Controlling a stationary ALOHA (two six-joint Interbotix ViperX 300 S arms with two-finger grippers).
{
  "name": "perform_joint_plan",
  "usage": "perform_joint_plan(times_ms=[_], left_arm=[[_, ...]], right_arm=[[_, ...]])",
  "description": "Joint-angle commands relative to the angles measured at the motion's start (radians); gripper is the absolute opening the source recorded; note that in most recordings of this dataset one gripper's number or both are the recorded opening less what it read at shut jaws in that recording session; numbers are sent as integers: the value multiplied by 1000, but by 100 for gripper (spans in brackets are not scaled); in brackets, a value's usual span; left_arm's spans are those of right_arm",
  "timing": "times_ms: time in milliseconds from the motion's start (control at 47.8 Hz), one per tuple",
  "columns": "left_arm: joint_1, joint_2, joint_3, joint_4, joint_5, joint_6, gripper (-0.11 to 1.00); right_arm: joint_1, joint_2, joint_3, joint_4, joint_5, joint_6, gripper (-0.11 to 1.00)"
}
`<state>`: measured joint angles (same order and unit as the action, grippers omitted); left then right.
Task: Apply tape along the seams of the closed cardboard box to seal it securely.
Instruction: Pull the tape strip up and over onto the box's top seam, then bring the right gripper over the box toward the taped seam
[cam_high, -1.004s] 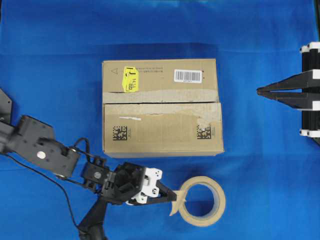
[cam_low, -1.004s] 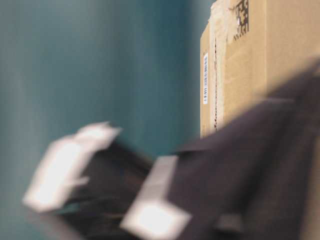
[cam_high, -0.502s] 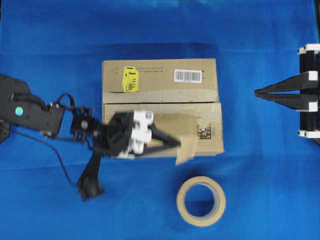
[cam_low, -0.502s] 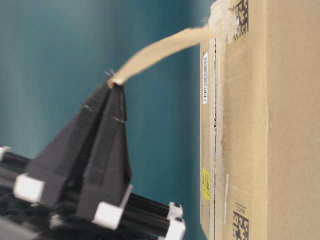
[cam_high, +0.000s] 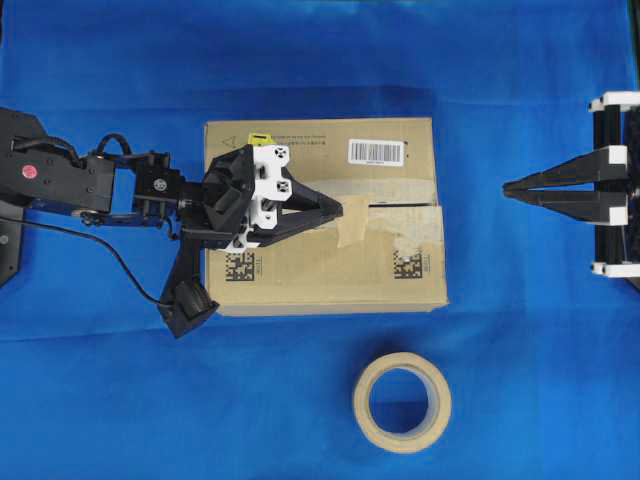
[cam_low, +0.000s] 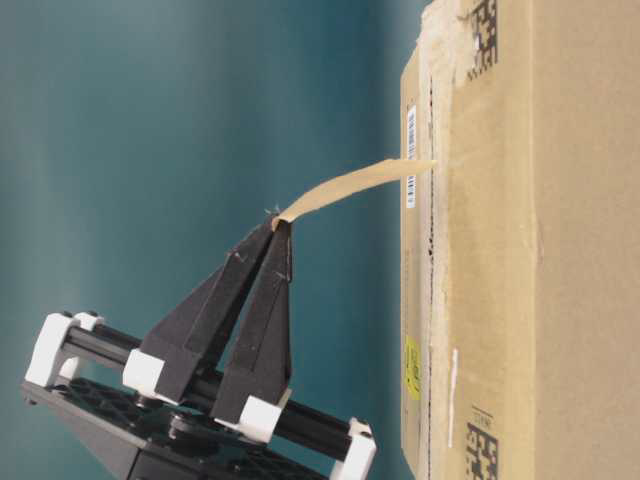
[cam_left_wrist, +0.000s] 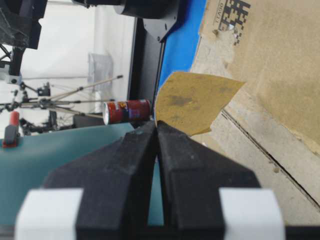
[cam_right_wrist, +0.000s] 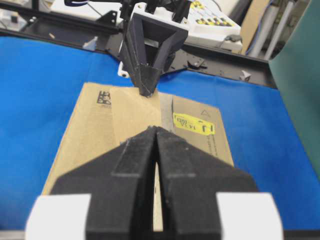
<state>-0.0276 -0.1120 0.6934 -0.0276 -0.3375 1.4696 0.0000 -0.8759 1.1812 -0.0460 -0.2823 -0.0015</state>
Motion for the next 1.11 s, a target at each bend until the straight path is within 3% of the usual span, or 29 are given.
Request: perform_joint_plan(times_ms=[0, 565, 1088], left_arm=[[5, -6, -14, 2, 2, -2, 0], [46, -8, -6, 3, 238, 14, 0], [61, -9, -5, 6, 276, 15, 0]], right_arm=[[2, 12, -20, -3, -6, 3, 0], [2, 40, -20, -3, -20, 5, 0], [3, 150, -38, 8, -84, 15, 0]])
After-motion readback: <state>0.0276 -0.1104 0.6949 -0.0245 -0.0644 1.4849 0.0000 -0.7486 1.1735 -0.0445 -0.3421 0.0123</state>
